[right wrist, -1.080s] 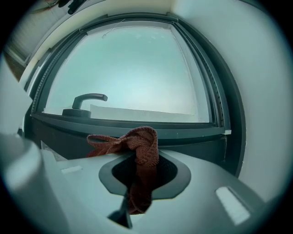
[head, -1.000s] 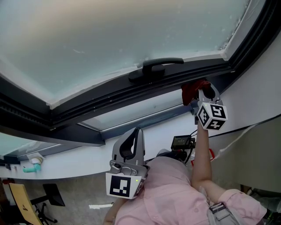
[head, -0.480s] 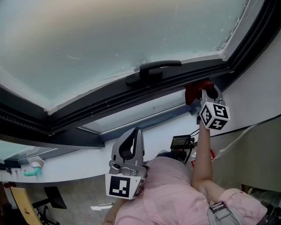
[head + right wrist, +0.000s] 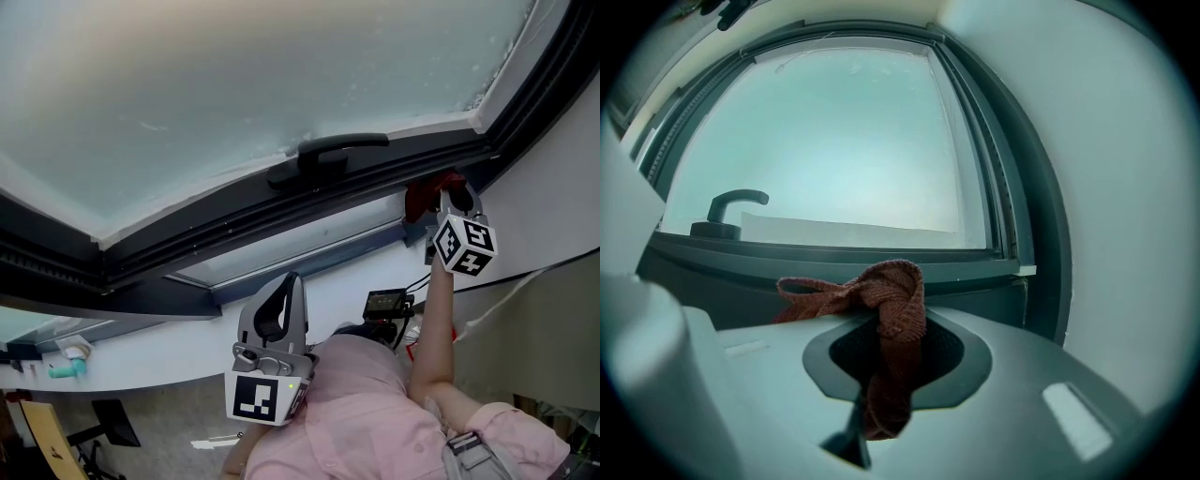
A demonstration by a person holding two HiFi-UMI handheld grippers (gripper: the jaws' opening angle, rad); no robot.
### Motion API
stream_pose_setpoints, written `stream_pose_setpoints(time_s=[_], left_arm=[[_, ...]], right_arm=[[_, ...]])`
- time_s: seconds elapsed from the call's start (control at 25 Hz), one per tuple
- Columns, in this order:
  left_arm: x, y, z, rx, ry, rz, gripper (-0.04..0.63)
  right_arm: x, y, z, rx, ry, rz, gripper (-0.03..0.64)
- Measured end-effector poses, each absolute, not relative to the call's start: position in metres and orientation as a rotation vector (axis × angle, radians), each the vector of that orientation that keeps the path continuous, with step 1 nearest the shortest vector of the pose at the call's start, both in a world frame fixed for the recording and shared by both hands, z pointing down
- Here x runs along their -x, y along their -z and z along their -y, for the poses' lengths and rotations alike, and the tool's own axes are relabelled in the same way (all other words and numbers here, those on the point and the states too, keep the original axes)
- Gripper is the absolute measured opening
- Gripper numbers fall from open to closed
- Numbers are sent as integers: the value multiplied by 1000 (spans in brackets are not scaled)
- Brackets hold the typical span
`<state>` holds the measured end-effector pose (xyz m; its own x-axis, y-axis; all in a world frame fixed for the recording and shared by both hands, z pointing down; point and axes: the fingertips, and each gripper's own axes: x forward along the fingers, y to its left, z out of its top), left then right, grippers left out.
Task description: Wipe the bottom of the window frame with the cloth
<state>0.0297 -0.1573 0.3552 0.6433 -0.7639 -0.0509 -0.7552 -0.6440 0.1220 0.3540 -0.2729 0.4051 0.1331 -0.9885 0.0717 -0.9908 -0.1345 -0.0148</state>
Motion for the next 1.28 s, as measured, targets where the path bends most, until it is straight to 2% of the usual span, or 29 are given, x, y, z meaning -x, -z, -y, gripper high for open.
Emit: stream_pose_setpoints(time_s=[1.28], left_arm=[[-33, -356, 177, -2744, 135, 1317, -6]], right_arm=[[-406, -406, 275, -2491, -116, 1918, 52]])
